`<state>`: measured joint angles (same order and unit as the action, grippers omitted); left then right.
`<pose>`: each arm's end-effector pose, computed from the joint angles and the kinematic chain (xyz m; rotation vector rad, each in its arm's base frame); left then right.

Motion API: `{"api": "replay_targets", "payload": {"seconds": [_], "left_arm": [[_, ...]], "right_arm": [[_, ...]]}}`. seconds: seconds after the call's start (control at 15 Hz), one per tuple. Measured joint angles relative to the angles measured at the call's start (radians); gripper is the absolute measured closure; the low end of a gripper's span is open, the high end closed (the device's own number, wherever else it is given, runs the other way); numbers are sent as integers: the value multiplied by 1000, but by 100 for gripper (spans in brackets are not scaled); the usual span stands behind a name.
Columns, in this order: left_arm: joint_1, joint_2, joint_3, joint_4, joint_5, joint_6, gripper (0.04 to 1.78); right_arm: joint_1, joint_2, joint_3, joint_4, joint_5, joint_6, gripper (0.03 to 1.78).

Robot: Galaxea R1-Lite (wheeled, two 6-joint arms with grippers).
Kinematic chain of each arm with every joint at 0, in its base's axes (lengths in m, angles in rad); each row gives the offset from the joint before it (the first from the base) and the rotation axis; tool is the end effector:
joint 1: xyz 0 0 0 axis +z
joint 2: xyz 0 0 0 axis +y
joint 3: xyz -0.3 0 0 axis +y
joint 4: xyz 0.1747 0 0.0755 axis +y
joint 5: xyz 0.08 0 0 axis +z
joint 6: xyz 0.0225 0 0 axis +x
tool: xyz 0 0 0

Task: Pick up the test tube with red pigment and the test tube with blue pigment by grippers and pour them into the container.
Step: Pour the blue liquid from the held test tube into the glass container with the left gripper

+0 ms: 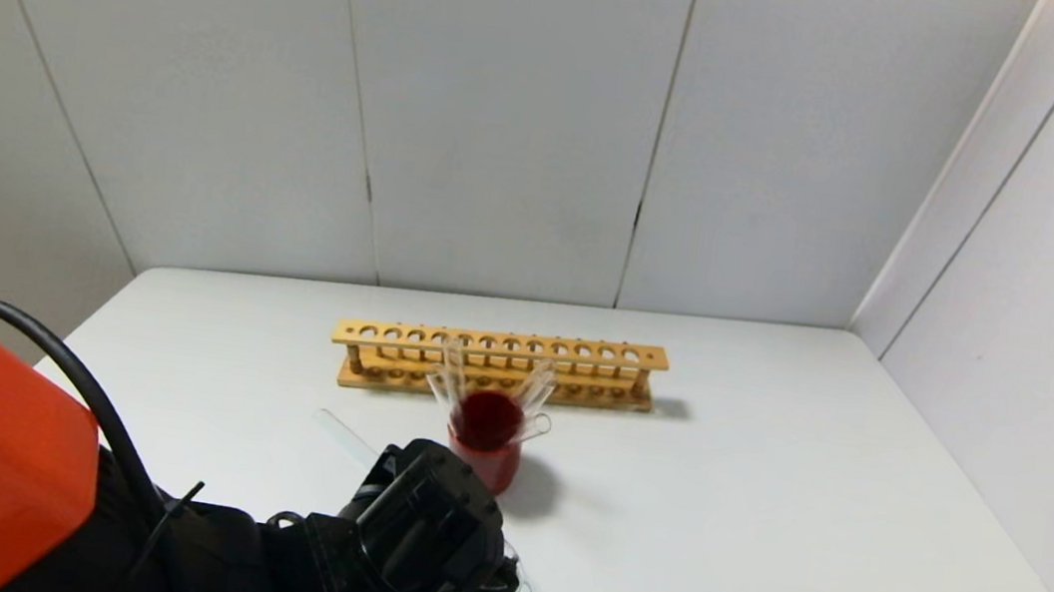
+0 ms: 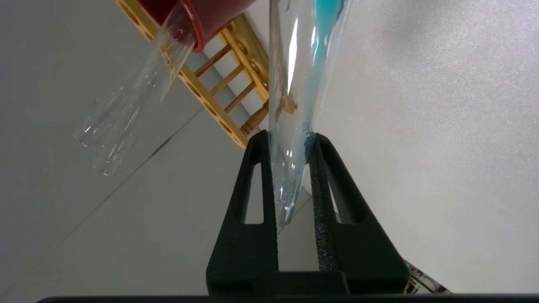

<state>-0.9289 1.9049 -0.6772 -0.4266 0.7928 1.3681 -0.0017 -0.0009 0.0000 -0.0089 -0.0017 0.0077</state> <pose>0.1894 -0.2266 0.0755 1.9371 0.3765 -0.5003 -0.0229 0.0000 0.0764 0.0077 -0.0098 -0.0034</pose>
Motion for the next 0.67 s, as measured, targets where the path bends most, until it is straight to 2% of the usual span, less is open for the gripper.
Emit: {"api": "replay_targets", "payload": {"seconds": [0.2, 0.67], "left_arm": [[-1, 6, 1, 0, 29, 13, 152], [-21, 40, -10, 0, 33, 16, 152]], "right_arm": [[0, 0, 0, 0, 0, 0, 7], [0, 0, 0, 0, 0, 0, 7]]}}
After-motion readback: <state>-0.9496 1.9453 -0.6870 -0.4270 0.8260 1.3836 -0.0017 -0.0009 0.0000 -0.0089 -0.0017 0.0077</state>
